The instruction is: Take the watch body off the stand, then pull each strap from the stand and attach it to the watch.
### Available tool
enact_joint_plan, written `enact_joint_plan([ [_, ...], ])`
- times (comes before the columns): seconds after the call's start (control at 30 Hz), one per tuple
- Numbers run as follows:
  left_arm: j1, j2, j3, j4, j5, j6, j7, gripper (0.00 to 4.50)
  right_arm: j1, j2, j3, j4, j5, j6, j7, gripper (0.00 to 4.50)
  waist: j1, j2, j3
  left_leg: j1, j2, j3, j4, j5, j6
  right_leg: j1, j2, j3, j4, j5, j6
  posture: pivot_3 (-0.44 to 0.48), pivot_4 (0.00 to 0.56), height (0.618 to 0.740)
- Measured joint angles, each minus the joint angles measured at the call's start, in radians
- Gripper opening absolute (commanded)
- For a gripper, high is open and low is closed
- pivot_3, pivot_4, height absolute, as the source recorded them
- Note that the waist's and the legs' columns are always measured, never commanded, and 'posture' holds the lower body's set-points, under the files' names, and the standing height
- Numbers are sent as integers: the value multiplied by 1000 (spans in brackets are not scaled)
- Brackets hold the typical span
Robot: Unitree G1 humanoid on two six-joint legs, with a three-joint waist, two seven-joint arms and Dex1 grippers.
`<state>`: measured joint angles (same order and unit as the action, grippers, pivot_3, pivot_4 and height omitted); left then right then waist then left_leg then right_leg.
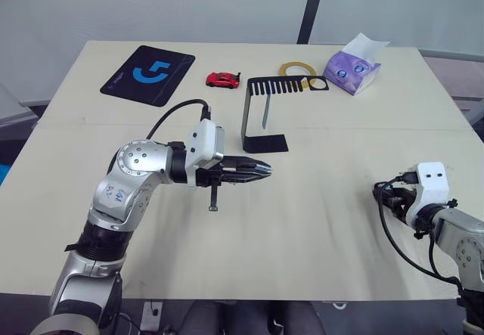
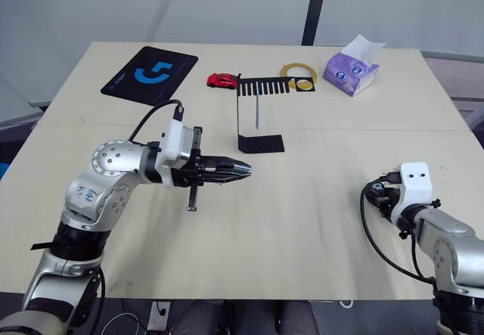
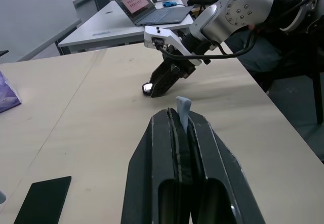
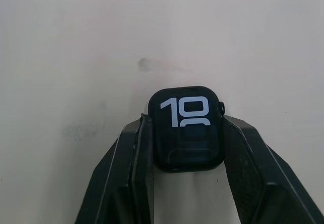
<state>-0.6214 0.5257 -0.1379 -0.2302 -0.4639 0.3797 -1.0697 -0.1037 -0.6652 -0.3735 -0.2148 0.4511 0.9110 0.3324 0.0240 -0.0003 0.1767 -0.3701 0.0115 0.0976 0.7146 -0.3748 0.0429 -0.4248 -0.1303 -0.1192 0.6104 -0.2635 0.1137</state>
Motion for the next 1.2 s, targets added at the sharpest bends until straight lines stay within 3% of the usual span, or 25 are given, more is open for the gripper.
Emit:
enact_joint_plan([
  [0.03, 0, 0, 0, 0, 0, 2, 0, 0, 6, 0, -4, -2, -2, -4, -1, 2900, 1, 0, 0, 0, 0, 0, 0, 0, 0, 0, 0, 0, 0, 0, 0, 0, 150, 738],
  [0.13, 0, 0, 1, 0, 0, 6, 1, 0, 50, 0, -29, -32, -12, -14, -3, 4480, 2, 0, 0, 0, 0, 0, 0, 0, 0, 0, 0, 0, 0, 0, 0, 0, 150, 738],
  [0.4, -2, -2, 2, 0, -1, 7, 1, 0, 156, 130, -73, -219, 1, 27, -80, 4480, 0, 0, 0, 0, 0, 0, 0, 0, 0, 0, 0, 0, 0, 0, 0, 0, 150, 738],
  [0.6, -2, -7, 2, 0, -1, 7, 0, 0, 173, 166, -61, -235, -29, -50, -96, 4480, 0, 0, 0, 0, 0, 0, 0, 0, 0, 0, 0, 1, 0, 0, 0, 0, 150, 738],
  [1.2, -10, -6, 2, 1, -1, 15, 6, 0, 70, 103, -42, 58, -59, -247, 64, 4480, -1, 0, 0, 1, 0, 0, 0, 0, 0, 0, 1, 1, 0, 0, 0, 0, 150, 738],
])
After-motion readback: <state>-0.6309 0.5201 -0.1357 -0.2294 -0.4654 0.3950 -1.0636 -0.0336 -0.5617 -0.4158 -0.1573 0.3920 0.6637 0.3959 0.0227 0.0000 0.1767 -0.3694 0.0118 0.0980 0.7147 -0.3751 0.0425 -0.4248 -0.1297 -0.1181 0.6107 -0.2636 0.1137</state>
